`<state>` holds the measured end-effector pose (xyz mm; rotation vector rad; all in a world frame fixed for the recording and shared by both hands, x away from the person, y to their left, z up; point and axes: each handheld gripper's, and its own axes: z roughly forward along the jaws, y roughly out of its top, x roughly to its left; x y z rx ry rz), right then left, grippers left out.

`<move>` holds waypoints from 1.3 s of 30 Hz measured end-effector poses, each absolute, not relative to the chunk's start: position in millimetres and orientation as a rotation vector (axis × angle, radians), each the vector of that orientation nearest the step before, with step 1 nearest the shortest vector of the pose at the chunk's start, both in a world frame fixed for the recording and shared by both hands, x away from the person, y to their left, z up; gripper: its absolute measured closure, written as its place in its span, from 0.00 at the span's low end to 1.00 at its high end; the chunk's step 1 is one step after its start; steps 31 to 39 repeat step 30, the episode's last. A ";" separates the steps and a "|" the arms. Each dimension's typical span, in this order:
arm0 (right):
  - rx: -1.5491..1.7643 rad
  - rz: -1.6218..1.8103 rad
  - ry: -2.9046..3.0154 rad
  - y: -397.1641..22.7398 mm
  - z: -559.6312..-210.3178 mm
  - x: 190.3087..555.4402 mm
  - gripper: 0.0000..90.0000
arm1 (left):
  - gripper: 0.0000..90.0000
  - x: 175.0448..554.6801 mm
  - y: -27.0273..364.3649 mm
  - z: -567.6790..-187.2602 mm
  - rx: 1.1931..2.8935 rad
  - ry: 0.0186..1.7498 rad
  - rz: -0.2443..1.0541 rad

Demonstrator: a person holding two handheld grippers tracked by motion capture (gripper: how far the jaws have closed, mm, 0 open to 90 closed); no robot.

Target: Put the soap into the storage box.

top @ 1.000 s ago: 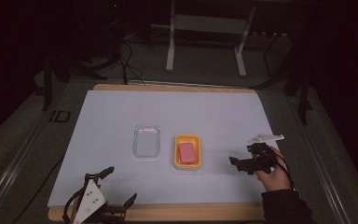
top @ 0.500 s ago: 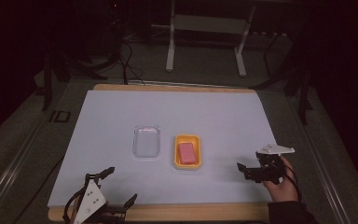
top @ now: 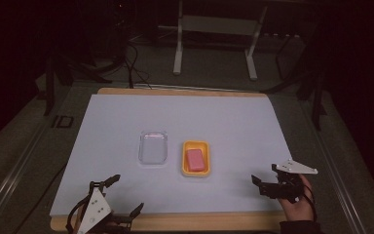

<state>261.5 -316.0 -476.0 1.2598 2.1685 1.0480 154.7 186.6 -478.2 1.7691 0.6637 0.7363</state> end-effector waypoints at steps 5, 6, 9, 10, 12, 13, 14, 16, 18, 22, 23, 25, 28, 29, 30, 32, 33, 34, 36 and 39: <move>1.195 1.129 2.156 -317.6 -479.1 265.4 0.13 | 0.00 154.5 185.8 -478.2 1.772 0.654 0.727; 1.174 1.146 2.160 -317.7 -479.5 266.1 0.13 | 0.00 154.5 185.6 -478.2 1.773 0.653 0.724; 1.151 1.144 2.153 -315.1 -481.8 267.6 0.13 | 0.00 154.8 185.4 -478.2 1.776 0.652 0.722; 1.146 1.148 2.153 -314.6 -483.1 268.5 0.13 | 0.00 154.9 185.3 -478.2 1.776 0.651 0.720; 1.150 1.146 2.171 -314.2 -485.5 270.9 0.13 | 0.00 154.9 185.2 -478.2 1.776 0.651 0.720; 1.155 1.138 2.173 -314.2 -487.0 271.6 0.13 | 0.00 154.9 185.1 -478.2 1.776 0.651 0.719; 1.157 1.137 2.178 -314.6 -488.2 272.5 0.13 | 0.00 154.8 185.1 -478.2 1.777 0.651 0.720; 1.164 1.131 2.179 -315.4 -490.1 274.1 0.13 | 0.00 154.8 185.2 -478.2 1.776 0.652 0.720; 1.157 1.129 2.180 -315.6 -490.7 274.8 0.13 | 0.00 155.0 185.3 -478.2 1.775 0.653 0.720; 1.159 1.096 2.198 -313.4 -492.3 275.5 0.14 | 0.00 155.2 185.1 -478.3 1.774 0.654 0.718; 1.157 1.086 2.205 -312.7 -493.1 275.6 0.14 | 0.00 155.2 185.2 -478.2 1.774 0.654 0.718; 1.161 1.077 2.222 -311.6 -494.5 276.1 0.14 | 0.00 155.3 185.3 -478.2 1.774 0.655 0.717; 1.161 1.072 2.225 -311.6 -495.0 276.6 0.14 | 0.00 155.3 185.4 -478.2 1.774 0.655 0.718; 1.160 1.072 2.220 -311.8 -494.7 276.5 0.14 | 0.00 155.4 185.5 -478.1 1.773 0.655 0.718; 1.158 1.077 2.219 -311.9 -494.3 276.5 0.14 | 0.00 155.4 185.5 -478.2 1.773 0.655 0.719; 1.158 1.077 2.219 -311.9 -494.3 276.5 0.14 | 0.00 155.4 185.5 -478.2 1.773 0.655 0.719; 1.158 1.077 2.219 -311.9 -494.3 276.5 0.14 | 0.00 155.4 185.5 -478.2 1.773 0.655 0.719; 1.158 1.077 2.219 -311.9 -494.3 276.5 0.14 | 0.00 155.4 185.5 -478.2 1.773 0.655 0.719; 1.158 1.077 2.219 -311.9 -494.3 276.5 0.14 | 0.00 155.4 185.5 -478.2 1.773 0.655 0.719; 1.158 1.077 2.219 -311.9 -494.3 276.5 0.14 | 0.00 155.4 185.5 -478.2 1.773 0.655 0.719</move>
